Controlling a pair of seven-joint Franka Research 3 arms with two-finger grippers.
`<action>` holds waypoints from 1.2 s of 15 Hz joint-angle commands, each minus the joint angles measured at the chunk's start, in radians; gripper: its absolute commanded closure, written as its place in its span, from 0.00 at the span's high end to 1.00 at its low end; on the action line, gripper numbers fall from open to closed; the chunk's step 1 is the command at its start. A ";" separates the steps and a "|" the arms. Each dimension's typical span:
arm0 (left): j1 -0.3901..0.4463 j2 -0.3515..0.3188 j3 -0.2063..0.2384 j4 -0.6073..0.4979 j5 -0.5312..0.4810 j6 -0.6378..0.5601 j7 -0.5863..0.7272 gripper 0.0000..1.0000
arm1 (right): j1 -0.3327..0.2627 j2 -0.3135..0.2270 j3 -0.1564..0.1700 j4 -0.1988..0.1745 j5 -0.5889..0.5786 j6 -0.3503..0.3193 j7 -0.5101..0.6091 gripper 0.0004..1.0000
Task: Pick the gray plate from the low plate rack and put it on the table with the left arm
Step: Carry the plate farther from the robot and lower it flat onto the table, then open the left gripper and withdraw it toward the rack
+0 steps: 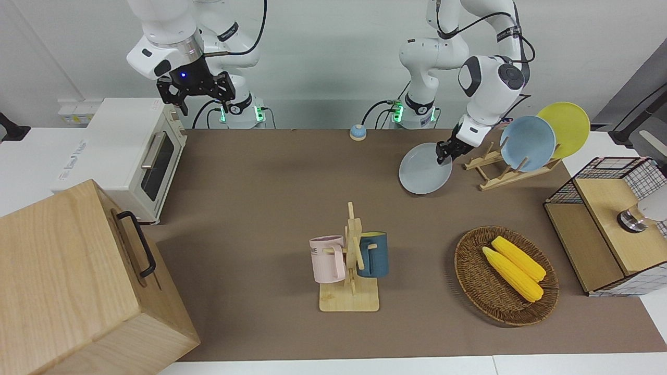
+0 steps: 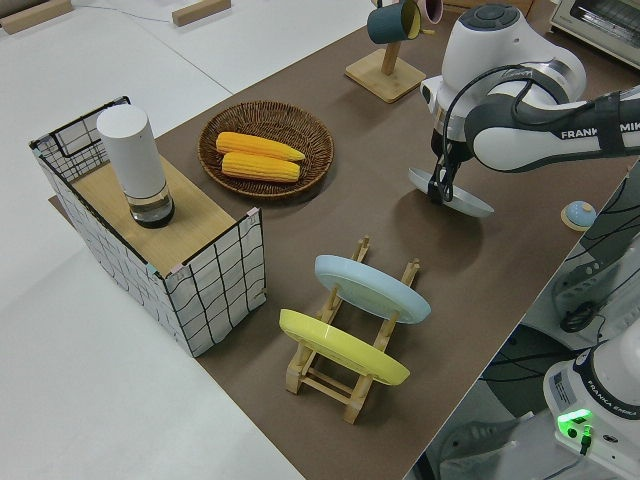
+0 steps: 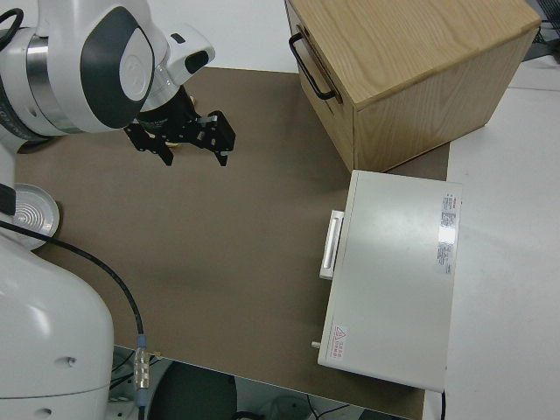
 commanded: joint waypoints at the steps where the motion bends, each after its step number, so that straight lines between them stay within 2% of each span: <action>1: 0.010 -0.024 -0.007 -0.022 0.025 0.012 -0.003 0.84 | -0.013 -0.005 0.007 0.006 0.004 -0.015 -0.003 0.99; 4: 0.010 -0.032 -0.007 -0.010 0.028 0.007 -0.003 0.89 | -0.015 -0.005 0.007 0.006 0.004 -0.015 -0.003 0.99; 5: 0.010 -0.032 -0.006 0.013 0.039 -0.008 -0.003 0.97 | -0.015 -0.005 0.007 0.006 0.004 -0.015 -0.003 0.99; 6: 0.007 -0.029 -0.007 0.052 0.054 -0.060 -0.003 0.99 | -0.015 -0.005 0.007 0.006 0.004 -0.015 -0.003 0.99; 9: 0.005 -0.016 0.004 0.218 0.091 -0.230 -0.003 0.99 | -0.015 -0.005 0.007 0.006 0.004 -0.015 -0.003 0.99; 13: 0.005 -0.006 0.007 0.374 0.089 -0.350 -0.006 0.99 | -0.015 -0.005 0.007 0.006 0.004 -0.015 -0.003 0.99; 16: 0.001 0.033 0.025 0.561 0.094 -0.497 -0.011 0.99 | -0.015 -0.005 0.007 0.006 0.004 -0.015 -0.003 0.99; 18: -0.004 0.034 0.024 0.606 0.140 -0.516 -0.012 0.99 | -0.015 -0.005 0.007 0.006 0.004 -0.015 -0.003 0.99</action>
